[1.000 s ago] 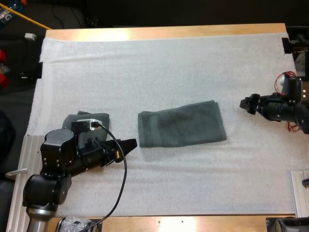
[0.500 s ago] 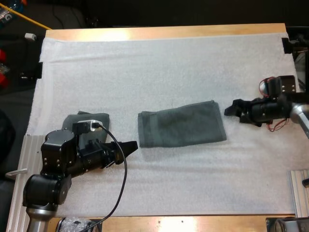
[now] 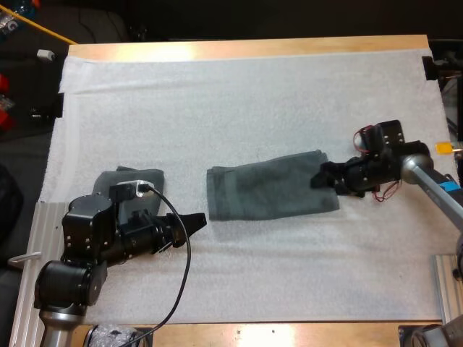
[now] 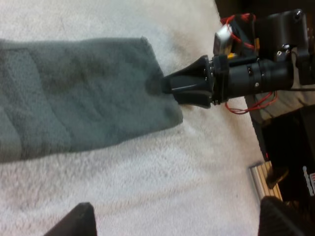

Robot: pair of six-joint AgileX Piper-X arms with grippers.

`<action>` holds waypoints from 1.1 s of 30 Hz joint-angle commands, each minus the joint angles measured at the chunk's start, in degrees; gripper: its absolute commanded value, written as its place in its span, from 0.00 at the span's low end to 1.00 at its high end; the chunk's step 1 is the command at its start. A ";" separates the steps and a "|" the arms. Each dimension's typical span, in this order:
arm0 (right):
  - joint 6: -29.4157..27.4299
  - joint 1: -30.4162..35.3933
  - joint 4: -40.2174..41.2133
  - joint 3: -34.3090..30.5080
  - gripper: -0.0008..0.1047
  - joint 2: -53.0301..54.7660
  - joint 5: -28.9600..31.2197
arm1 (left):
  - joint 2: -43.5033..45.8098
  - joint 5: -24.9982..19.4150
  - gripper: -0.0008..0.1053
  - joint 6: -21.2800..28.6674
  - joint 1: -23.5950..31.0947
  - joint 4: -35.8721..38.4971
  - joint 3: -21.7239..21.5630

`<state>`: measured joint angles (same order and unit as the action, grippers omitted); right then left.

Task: Pick towel from pile, fold and stack

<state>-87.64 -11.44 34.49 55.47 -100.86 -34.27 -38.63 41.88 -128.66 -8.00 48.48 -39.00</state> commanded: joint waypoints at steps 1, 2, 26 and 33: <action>-0.17 -0.72 -0.26 0.34 0.64 -0.49 -0.54 | 0.20 0.24 0.62 0.31 -0.30 0.69 -0.25; 0.34 -1.28 -0.27 0.34 0.64 -0.50 -0.43 | 0.20 0.16 0.62 0.44 -0.30 0.98 -0.25; -10.26 -2.53 20.41 0.34 0.01 15.30 45.94 | 0.20 0.33 0.62 1.71 -0.30 0.96 -0.25; -6.53 -9.93 19.68 0.34 0.01 18.00 39.86 | 0.20 0.33 0.62 1.71 -0.30 0.94 -0.25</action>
<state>-94.28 -21.44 53.73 55.63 -83.13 6.46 -38.63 41.88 -127.28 -8.00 49.59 -39.00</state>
